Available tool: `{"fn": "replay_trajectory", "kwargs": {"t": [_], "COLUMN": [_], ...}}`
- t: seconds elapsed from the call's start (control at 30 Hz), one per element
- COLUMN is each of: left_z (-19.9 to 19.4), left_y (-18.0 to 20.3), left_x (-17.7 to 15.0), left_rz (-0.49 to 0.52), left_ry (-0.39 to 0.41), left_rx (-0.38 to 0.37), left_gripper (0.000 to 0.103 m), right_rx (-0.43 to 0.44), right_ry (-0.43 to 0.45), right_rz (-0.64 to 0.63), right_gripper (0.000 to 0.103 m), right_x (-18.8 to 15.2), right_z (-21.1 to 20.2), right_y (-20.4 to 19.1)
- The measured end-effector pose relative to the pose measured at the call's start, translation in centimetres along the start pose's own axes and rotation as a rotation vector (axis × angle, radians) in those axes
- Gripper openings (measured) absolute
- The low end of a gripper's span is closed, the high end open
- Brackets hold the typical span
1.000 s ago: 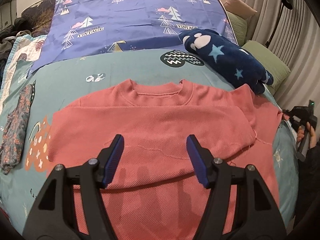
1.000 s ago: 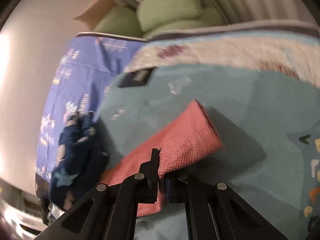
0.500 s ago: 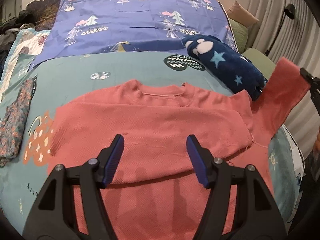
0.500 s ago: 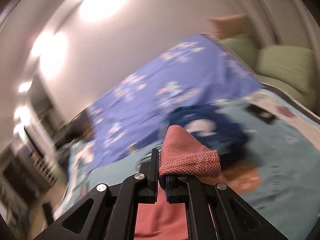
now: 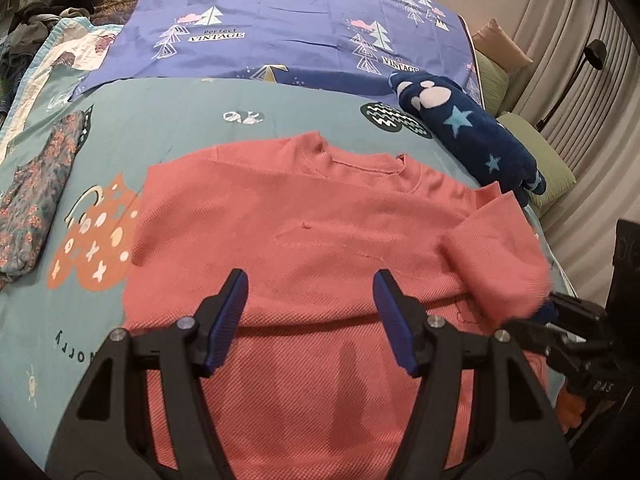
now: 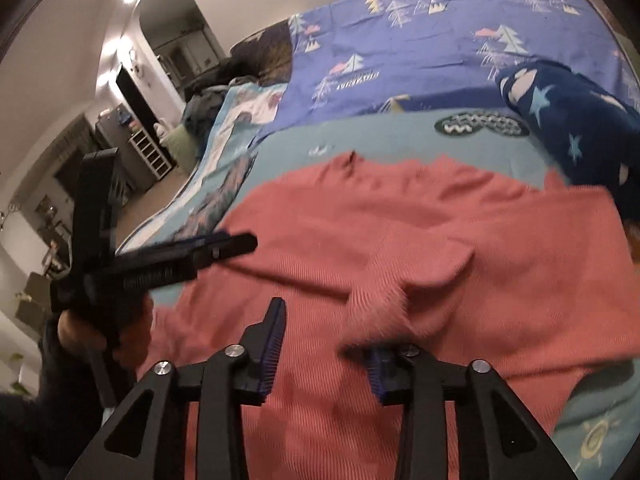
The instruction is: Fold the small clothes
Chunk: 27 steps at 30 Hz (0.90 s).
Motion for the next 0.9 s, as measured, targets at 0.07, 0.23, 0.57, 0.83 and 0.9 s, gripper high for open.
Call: {"fn": "replay_trajectory", "kwargs": {"t": [0.07,0.23,0.57,0.83,0.9], "left_z": [0.0,0.2,-2.4,-2.6,-2.6], "left_y": [0.1,1.4,-1.5,-0.4,0.3], "left_x": [-0.1,-0.6,-0.1,-0.9,-1.2], "left_rz": [0.002,0.037,-0.032,0.016,0.034], "left_ry": [-0.002,-0.005,0.045,0.032,0.030], "left_rx": [-0.012,-0.032,-0.001,-0.028,-0.030], "left_gripper": [0.066,0.066,0.066,0.066,0.066], "right_rx": [0.010,-0.058,-0.010,-0.050,0.061], "right_ry": [0.011,0.055,0.051,-0.007,-0.033], "right_rz": [0.016,0.075,0.188,0.370,0.428], "right_gripper": [0.046,0.054,0.058,0.065,0.065], "right_x": [-0.4,0.5,1.5,-0.1,-0.3], "right_z": [-0.8,-1.8,0.3,0.2,2.1], "right_y": [0.6,2.6,1.7,6.5,6.3]}}
Point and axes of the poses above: each gripper's, at about its wrist camera, not at the fingertips, and z roughly the way its jaws point, y to its right, x to its top, the point moved 7 cm from there along z, roughly the way its jaws point, and after that the axes turned 9 degrees about -z, right-handed, at the moved point
